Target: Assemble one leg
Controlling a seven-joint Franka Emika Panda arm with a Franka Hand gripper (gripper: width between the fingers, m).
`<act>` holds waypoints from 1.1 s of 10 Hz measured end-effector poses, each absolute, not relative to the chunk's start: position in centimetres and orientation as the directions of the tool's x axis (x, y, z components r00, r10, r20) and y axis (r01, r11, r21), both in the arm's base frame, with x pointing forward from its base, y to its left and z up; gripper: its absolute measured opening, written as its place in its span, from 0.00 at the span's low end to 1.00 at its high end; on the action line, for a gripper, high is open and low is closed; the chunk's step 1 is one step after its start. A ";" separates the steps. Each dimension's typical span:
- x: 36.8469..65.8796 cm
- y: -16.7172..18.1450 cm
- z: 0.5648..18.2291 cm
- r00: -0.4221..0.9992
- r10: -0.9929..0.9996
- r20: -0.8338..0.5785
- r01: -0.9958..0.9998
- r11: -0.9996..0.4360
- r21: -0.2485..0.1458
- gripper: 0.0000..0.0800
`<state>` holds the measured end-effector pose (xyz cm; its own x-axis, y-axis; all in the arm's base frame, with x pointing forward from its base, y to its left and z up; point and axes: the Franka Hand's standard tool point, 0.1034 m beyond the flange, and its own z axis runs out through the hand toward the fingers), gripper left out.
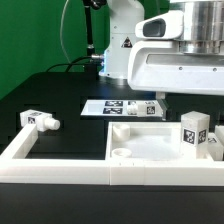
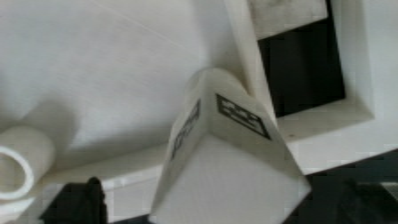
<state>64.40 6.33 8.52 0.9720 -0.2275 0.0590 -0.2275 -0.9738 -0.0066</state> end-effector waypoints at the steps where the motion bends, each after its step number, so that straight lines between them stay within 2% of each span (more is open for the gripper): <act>1: 64.5 6.3 8.6 0.992 -0.106 0.062 -0.107 -0.994 0.011 0.81; 5: 64.6 6.5 8.5 0.941 0.335 0.050 0.332 -0.941 0.061 0.81; 7: 64.6 6.3 8.5 0.911 0.411 0.043 0.407 -0.910 0.071 0.81; 8: 64.6 6.3 8.5 0.912 0.409 0.043 0.405 -0.911 0.071 0.70; 9: 64.6 6.3 8.4 0.912 0.409 0.043 0.405 -0.911 0.071 0.47; 10: 64.6 6.3 8.4 0.915 0.402 0.043 0.398 -0.915 0.070 0.47; 11: 64.6 6.3 8.4 0.921 0.388 0.044 0.384 -0.921 0.069 0.36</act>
Offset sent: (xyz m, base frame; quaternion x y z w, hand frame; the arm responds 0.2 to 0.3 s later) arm 0.0043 0.0135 -0.0017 0.0034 0.0220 -0.3102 0.9504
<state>64.55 6.34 8.41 0.9208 0.3876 0.0442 0.3842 -0.9207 0.0687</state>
